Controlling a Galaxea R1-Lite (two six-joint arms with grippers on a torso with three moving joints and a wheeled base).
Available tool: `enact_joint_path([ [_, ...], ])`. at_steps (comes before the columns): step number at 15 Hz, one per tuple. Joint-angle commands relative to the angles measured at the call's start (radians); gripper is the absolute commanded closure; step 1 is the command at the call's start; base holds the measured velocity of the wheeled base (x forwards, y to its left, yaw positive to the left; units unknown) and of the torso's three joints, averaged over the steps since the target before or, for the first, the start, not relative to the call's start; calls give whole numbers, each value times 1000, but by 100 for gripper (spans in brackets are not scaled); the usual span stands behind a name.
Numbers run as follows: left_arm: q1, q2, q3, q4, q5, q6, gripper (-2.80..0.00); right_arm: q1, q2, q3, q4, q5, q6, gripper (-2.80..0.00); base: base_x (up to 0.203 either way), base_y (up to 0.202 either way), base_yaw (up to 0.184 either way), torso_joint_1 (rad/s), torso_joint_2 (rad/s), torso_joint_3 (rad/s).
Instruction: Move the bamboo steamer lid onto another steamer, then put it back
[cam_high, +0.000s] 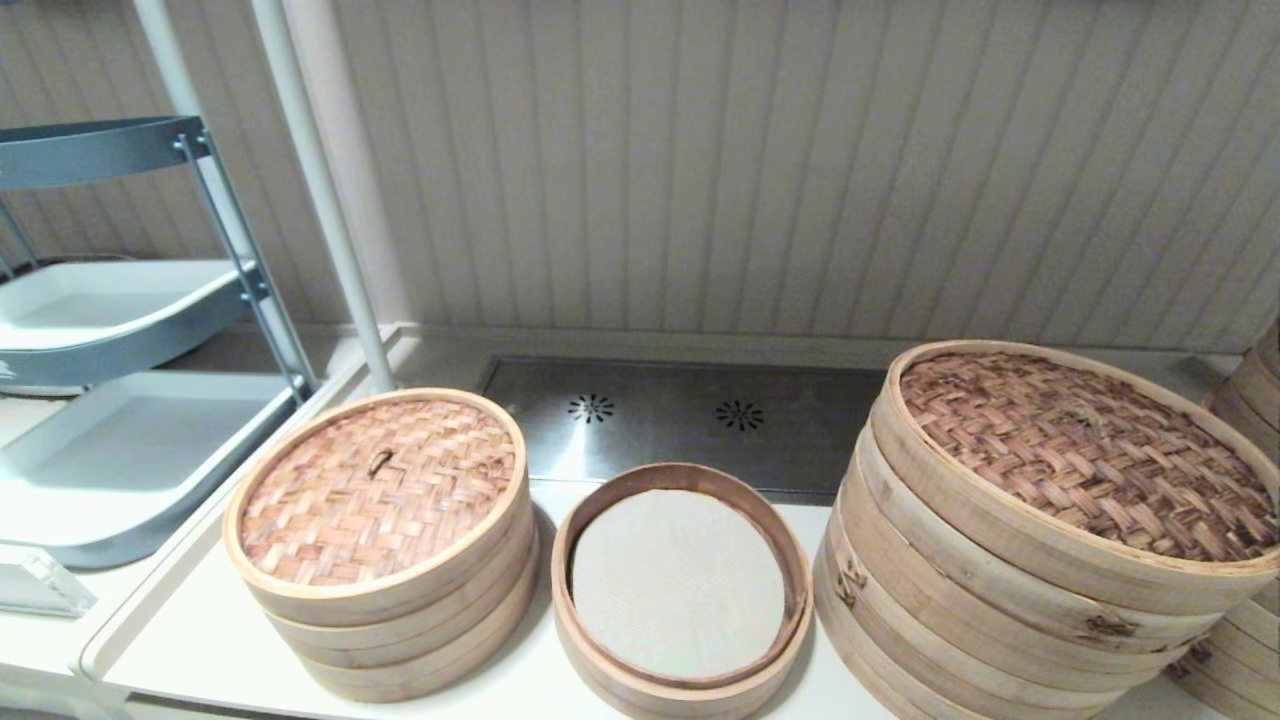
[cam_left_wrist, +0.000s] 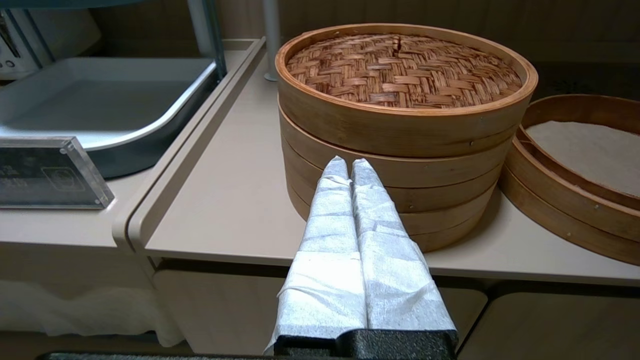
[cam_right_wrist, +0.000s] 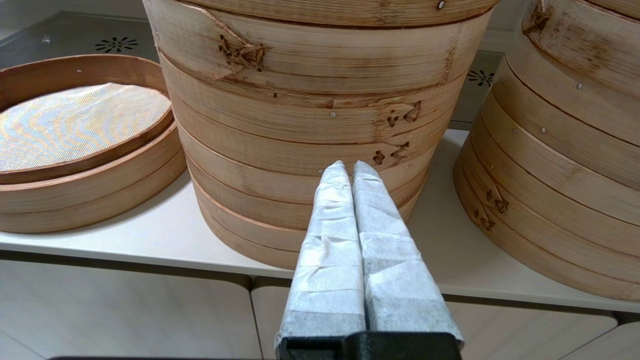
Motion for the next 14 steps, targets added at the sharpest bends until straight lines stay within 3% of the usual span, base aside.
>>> enact_joint_path([
  [1, 1, 0, 28, -1, 0, 0, 0, -1, 1, 2, 0, 0, -1, 0, 0, 0, 0, 0, 0, 0],
  [14, 1, 2, 28, -1, 0, -1, 0, 0, 1, 2, 2, 0, -1, 0, 0, 0, 0, 0, 0, 0],
])
